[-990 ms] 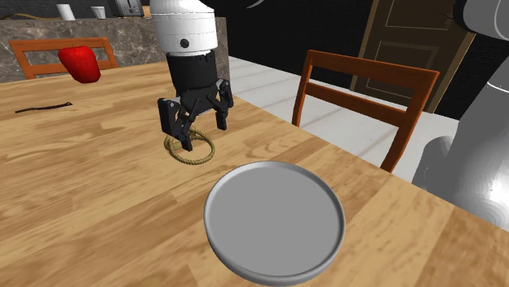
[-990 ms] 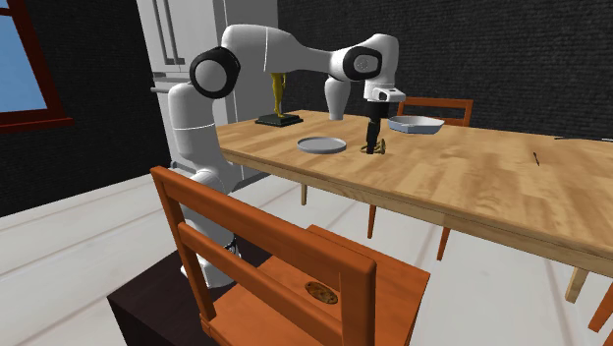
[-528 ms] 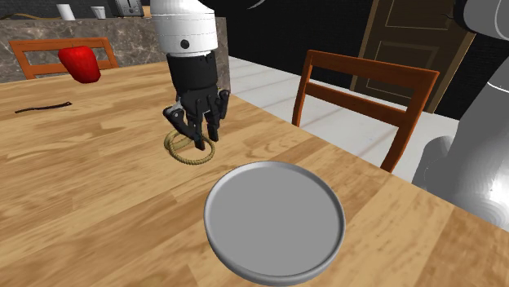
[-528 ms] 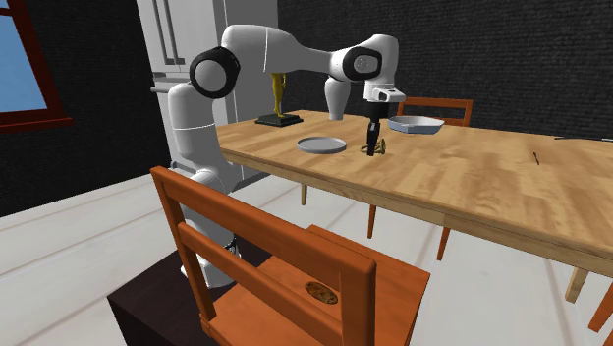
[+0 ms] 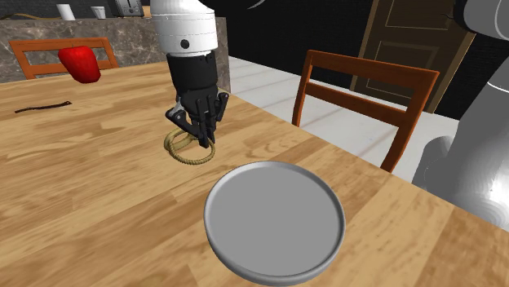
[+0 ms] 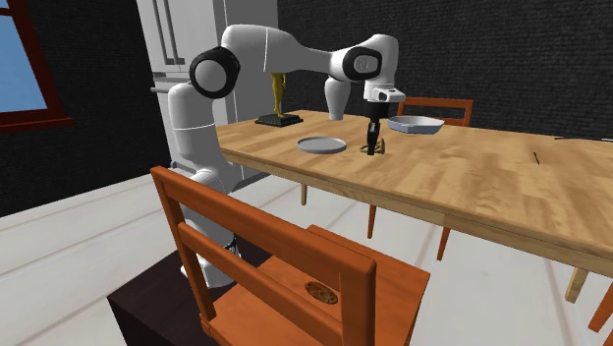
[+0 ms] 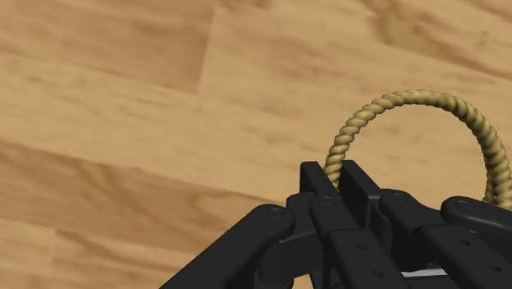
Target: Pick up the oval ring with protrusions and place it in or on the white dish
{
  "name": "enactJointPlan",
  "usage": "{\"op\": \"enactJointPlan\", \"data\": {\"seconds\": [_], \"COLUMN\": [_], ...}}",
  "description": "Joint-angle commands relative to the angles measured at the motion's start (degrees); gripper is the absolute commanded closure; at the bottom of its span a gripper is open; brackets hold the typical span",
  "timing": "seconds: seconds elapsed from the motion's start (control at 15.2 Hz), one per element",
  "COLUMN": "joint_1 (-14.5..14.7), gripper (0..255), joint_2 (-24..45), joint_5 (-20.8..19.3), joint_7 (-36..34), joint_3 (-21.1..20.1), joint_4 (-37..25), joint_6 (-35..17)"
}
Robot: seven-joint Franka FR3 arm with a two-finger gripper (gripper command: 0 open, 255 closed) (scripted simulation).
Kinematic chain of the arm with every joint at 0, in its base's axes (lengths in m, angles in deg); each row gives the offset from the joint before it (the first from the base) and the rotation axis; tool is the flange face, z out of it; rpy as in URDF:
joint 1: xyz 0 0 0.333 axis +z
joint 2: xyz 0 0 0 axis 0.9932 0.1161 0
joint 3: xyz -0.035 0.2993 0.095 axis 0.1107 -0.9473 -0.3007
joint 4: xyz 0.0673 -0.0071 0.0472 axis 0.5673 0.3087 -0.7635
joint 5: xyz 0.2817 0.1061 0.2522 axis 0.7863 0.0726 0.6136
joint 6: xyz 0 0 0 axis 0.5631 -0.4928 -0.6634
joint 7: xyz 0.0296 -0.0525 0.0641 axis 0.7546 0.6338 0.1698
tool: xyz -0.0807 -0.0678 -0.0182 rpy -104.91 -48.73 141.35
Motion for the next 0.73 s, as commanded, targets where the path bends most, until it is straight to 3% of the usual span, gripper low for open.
{"op": "enactJointPlan", "data": {"seconds": [0.0,0.66], "joint_1": [0.0,0.15], "gripper": [255,255], "joint_2": [0.1,1.92], "joint_5": [-0.03,-0.82], "joint_7": [-0.03,-0.64], "joint_3": [-0.01,-0.25], "joint_4": [-0.84,-10.58], "joint_6": [0.77,8.86]}}
